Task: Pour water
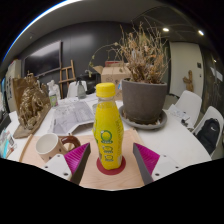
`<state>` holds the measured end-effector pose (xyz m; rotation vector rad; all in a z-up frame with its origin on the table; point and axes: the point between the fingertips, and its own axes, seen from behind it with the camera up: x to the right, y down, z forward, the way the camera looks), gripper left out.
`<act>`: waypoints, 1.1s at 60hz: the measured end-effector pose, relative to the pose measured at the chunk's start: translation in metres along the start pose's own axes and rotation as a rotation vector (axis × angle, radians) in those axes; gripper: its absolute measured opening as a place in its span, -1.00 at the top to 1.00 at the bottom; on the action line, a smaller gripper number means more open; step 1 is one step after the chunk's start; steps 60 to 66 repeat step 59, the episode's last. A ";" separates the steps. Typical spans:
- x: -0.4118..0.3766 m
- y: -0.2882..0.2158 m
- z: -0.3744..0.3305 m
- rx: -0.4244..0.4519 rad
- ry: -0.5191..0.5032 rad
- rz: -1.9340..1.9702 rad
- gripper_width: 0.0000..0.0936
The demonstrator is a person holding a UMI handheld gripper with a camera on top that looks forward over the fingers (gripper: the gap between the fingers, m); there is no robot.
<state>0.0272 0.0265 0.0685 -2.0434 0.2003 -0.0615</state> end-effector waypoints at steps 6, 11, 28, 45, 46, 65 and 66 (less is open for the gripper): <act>-0.002 -0.005 -0.041 -0.018 0.027 -0.014 -0.84; -0.015 -0.008 -0.089 -0.032 0.035 -0.020 -0.84; -0.064 0.002 -0.282 -0.084 0.063 -0.065 -0.84; -0.099 0.020 -0.394 -0.086 0.081 -0.106 -0.84; -0.099 0.021 -0.395 -0.085 0.081 -0.109 -0.84; -0.097 0.032 -0.414 -0.110 0.105 -0.111 -0.84; -0.097 0.032 -0.414 -0.110 0.105 -0.111 -0.84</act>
